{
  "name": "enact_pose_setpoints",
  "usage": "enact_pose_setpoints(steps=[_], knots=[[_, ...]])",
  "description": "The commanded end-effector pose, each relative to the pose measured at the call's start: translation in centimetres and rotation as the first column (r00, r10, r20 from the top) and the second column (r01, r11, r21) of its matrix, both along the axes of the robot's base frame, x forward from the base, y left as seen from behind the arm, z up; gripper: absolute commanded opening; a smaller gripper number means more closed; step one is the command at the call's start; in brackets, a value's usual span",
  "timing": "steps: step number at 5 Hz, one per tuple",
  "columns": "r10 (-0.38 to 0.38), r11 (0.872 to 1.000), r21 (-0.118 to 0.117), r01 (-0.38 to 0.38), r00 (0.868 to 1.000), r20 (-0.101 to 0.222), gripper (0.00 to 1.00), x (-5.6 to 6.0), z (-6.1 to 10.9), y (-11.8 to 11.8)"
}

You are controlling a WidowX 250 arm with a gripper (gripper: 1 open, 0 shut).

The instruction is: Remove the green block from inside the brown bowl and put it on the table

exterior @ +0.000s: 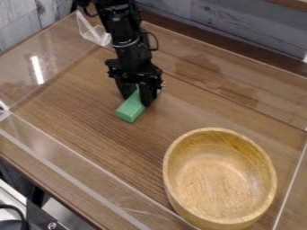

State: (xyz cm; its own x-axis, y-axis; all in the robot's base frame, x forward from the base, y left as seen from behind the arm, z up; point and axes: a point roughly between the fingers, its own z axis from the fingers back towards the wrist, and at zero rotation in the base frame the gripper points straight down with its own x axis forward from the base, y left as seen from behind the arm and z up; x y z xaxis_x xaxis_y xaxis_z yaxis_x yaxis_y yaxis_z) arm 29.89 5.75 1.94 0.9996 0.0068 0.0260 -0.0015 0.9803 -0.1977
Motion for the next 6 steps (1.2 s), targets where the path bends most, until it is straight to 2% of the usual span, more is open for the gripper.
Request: enact_pose_setpoints(steps=[1, 6], knots=[[-0.027, 1.000, -0.006, 0.027, 1.000, -0.007, 0.00, 0.2, 0.2, -0.9], [-0.048, 0.998, -0.041, 0.045, 0.997, -0.059, 0.00, 0.3, 0.3, -2.6]])
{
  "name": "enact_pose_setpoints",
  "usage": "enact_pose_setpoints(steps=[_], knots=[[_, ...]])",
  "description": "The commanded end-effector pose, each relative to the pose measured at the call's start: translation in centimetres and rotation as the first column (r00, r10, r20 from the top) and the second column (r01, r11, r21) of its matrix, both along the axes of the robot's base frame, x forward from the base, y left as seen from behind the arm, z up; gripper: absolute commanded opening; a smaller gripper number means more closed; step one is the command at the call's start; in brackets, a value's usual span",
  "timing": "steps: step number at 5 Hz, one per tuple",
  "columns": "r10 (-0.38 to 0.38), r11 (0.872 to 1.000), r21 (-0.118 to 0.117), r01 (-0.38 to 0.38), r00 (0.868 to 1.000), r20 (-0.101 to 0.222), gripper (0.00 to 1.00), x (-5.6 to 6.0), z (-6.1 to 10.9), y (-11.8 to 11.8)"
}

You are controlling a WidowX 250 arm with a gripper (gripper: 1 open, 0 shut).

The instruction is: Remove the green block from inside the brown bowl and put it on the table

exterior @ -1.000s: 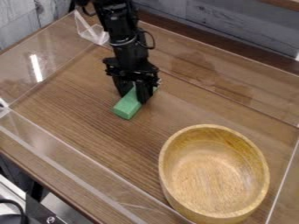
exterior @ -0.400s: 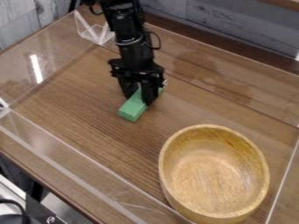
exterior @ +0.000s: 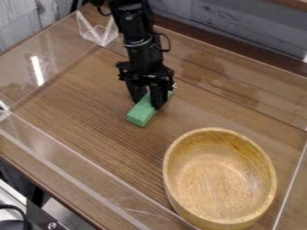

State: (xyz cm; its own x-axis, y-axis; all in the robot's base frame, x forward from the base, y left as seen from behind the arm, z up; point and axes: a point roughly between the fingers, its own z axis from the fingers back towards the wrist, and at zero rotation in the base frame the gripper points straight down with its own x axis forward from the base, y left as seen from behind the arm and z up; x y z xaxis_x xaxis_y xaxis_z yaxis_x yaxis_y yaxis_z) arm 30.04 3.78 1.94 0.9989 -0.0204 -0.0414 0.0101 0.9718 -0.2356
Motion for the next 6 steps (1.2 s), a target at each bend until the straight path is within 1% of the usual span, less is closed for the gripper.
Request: enact_pose_setpoints(steps=[1, 3, 6], knots=[[-0.026, 1.000, -0.008, 0.026, 1.000, 0.002, 0.00, 0.2, 0.3, -1.0], [-0.036, 0.999, -0.020, 0.036, 0.999, -0.010, 0.00, 0.2, 0.4, -1.7], [-0.053, 0.998, -0.035, 0.052, 0.998, -0.028, 0.00, 0.1, 1.1, -2.3]])
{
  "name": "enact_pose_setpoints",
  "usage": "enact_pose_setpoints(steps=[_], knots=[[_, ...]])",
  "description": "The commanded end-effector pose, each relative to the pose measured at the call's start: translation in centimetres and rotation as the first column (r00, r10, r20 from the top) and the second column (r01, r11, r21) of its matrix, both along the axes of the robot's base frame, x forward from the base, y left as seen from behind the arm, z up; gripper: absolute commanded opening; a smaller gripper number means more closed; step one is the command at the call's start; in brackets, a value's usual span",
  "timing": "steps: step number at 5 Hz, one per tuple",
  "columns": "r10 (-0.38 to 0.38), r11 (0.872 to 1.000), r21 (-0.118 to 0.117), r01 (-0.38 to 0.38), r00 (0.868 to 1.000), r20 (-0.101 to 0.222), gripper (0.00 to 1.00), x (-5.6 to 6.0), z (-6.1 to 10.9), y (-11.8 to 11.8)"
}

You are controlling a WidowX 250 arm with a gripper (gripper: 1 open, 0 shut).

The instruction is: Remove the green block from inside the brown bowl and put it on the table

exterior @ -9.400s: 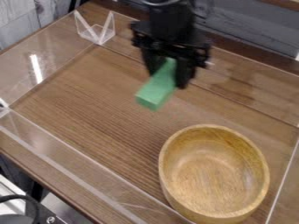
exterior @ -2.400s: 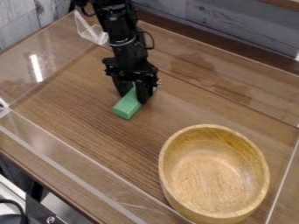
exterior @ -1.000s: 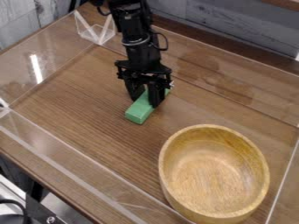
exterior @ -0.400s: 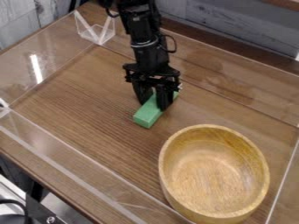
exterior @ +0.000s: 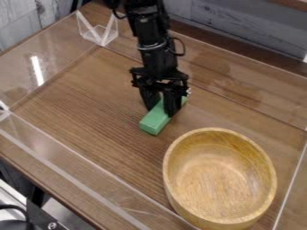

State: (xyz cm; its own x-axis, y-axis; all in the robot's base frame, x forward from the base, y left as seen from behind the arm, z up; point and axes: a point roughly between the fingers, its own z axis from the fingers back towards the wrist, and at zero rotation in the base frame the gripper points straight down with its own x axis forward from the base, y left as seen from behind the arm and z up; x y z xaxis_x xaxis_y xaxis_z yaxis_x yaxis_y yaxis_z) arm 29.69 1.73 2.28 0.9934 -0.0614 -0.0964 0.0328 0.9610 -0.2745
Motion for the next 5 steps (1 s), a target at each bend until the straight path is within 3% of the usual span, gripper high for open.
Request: enact_pose_setpoints(steps=[1, 5], knots=[[-0.017, 1.000, 0.001, 0.017, 1.000, 0.023, 0.00, 0.4, 1.0, -0.4], [-0.042, 0.999, -0.007, 0.042, 0.999, 0.003, 0.00, 0.2, 2.5, -0.7]])
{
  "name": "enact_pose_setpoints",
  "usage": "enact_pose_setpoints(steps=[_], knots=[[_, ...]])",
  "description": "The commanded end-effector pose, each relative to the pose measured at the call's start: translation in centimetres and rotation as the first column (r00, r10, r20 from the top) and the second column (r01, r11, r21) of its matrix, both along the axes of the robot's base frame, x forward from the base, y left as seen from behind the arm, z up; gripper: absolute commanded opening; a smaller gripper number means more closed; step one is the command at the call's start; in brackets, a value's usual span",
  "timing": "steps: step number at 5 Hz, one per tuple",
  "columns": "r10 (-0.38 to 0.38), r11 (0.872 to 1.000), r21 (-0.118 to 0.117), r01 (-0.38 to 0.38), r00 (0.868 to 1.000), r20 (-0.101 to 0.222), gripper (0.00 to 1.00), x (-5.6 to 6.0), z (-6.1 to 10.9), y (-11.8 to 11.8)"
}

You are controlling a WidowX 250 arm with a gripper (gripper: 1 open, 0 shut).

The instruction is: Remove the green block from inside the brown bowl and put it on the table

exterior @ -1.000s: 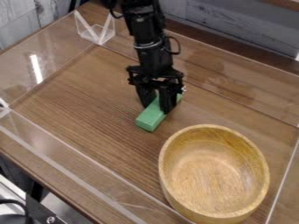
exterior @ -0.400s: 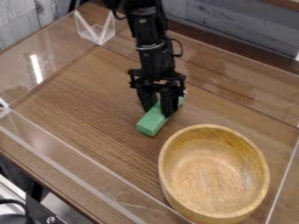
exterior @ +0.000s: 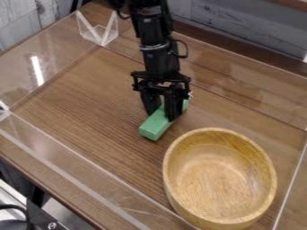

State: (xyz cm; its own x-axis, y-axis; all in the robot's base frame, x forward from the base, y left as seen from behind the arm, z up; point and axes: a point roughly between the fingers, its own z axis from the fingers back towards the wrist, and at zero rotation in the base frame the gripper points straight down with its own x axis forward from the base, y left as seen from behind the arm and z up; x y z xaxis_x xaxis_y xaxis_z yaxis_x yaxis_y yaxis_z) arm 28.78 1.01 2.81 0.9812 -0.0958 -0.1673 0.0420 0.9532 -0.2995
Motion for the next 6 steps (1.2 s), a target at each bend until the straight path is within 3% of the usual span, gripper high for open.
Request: enact_pose_setpoints(steps=[1, 6], knots=[[-0.018, 1.000, 0.012, 0.017, 0.997, 0.073, 0.00, 1.1, 2.5, -0.1], [-0.070, 0.998, 0.000, 0.070, 0.995, 0.068, 0.00, 1.2, 5.0, -0.3]])
